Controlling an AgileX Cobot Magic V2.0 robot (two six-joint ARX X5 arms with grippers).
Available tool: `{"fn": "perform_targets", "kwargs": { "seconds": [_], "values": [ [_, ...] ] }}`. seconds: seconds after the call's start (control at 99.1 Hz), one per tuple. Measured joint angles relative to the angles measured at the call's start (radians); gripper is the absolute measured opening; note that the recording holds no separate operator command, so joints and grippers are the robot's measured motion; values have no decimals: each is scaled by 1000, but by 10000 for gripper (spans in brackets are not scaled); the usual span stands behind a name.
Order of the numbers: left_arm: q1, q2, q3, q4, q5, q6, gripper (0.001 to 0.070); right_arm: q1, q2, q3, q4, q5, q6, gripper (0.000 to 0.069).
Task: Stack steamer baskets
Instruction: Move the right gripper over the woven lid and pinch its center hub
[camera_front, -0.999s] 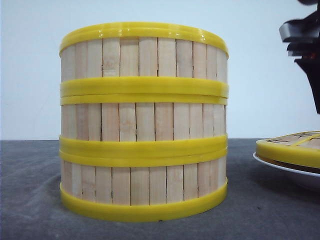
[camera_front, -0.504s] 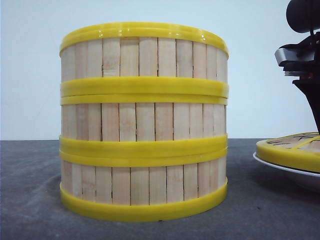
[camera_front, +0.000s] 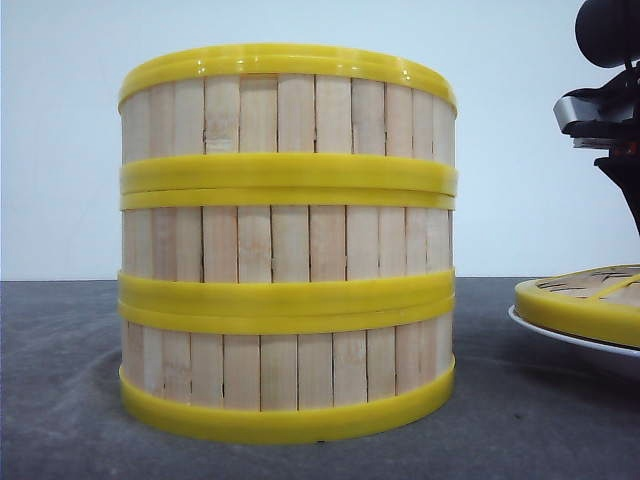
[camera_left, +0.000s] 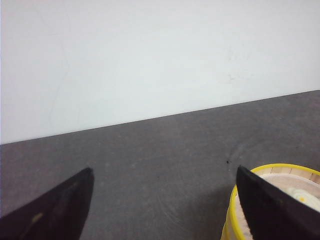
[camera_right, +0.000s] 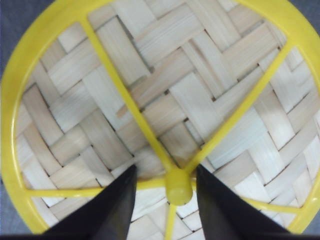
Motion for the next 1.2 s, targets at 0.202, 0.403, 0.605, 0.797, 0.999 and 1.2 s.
{"fn": "perform_targets", "kwargs": {
  "seconds": [0.202,0.403,0.605,0.797,0.999,1.2],
  "values": [
    [0,0,0,0,0,0,542,0,0,1,-14,-5,0,221],
    [0,0,0,0,0,0,542,0,0,11,-39,-9,-1,221],
    [0,0,0,0,0,0,542,0,-14,74,-67,-9,-1,220],
    [0,0,0,0,0,0,542,0,-40,90,-161,-8,-14,220],
    [0,0,0,0,0,0,542,-2,-40,90,-138,-9,-20,220],
    [0,0,0,0,0,0,542,-19,-39,90,-129,-11,-20,220]
  ]
}}
